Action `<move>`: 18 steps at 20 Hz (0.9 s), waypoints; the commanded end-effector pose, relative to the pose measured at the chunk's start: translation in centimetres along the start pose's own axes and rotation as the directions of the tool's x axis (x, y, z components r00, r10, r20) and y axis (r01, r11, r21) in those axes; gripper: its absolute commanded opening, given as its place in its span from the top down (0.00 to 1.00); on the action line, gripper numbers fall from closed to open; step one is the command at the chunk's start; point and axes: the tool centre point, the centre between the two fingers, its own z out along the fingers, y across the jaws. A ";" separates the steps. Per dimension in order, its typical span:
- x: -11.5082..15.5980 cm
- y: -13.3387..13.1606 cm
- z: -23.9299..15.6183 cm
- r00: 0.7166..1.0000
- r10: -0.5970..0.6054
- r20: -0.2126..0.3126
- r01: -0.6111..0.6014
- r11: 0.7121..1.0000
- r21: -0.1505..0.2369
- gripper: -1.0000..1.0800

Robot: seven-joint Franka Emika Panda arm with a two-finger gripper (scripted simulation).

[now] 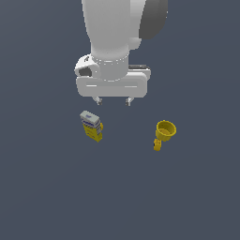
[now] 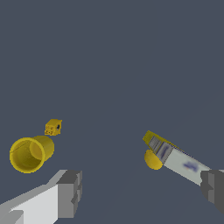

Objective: Pick up a designated object from a clutter of objects.

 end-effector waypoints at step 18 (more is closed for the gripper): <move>0.2 1.9 0.7 1.000 0.023 0.001 -0.023 0.999 -0.027 0.04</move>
